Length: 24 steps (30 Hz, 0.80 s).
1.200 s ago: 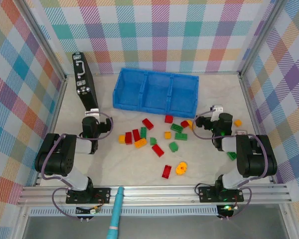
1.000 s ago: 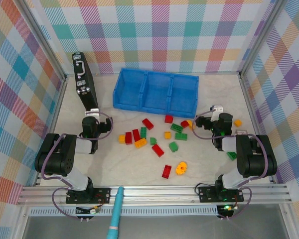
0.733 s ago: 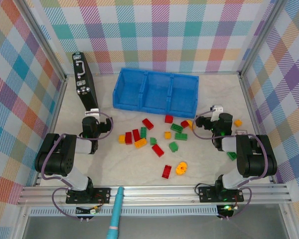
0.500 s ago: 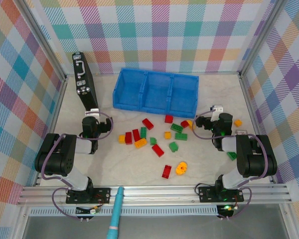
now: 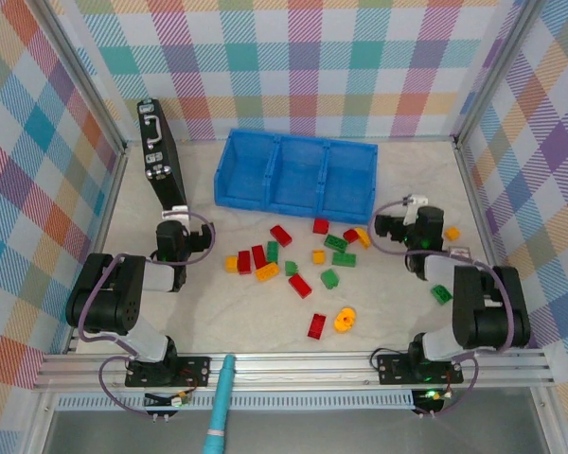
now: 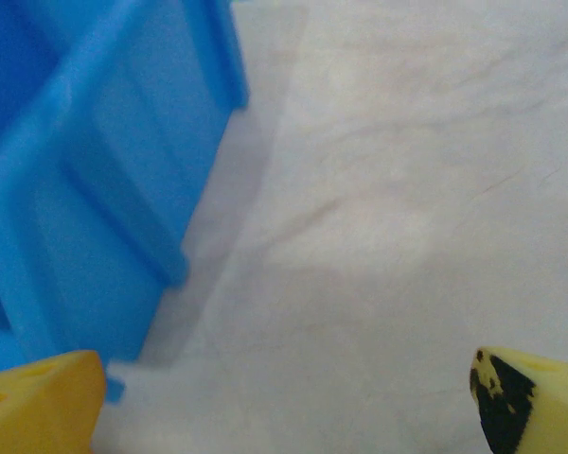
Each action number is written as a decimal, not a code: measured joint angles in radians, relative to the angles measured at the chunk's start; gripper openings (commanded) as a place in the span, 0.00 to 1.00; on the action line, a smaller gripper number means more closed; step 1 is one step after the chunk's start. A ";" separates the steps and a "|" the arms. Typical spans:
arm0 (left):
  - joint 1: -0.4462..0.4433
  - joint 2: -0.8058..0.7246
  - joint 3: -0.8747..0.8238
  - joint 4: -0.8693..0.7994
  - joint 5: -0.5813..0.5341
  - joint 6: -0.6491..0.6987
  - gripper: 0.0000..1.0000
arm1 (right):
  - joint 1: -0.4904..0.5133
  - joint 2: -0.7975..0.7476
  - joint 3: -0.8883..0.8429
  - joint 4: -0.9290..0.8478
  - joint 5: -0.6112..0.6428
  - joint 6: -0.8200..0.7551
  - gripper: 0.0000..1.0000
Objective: Sort the legos into containers by color
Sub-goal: Pick up the lego from the middle-right of the table.
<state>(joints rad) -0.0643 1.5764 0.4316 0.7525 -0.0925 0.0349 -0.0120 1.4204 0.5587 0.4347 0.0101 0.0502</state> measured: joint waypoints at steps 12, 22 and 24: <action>-0.293 -0.248 0.513 -0.715 -0.280 -0.039 1.00 | 0.000 -0.153 0.364 -0.745 0.130 0.234 0.99; -0.350 -0.343 0.580 -0.892 -0.256 -0.043 1.00 | -0.158 -0.157 0.365 -1.006 0.117 0.351 0.99; -0.350 -0.353 0.580 -0.898 -0.256 -0.043 1.00 | -0.241 -0.159 0.365 -1.013 0.081 0.370 1.00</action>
<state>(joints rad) -0.4141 1.2232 1.0119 -0.1452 -0.3485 -0.0086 -0.2535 1.2613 0.9241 -0.5785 0.0914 0.4202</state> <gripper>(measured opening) 0.999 0.992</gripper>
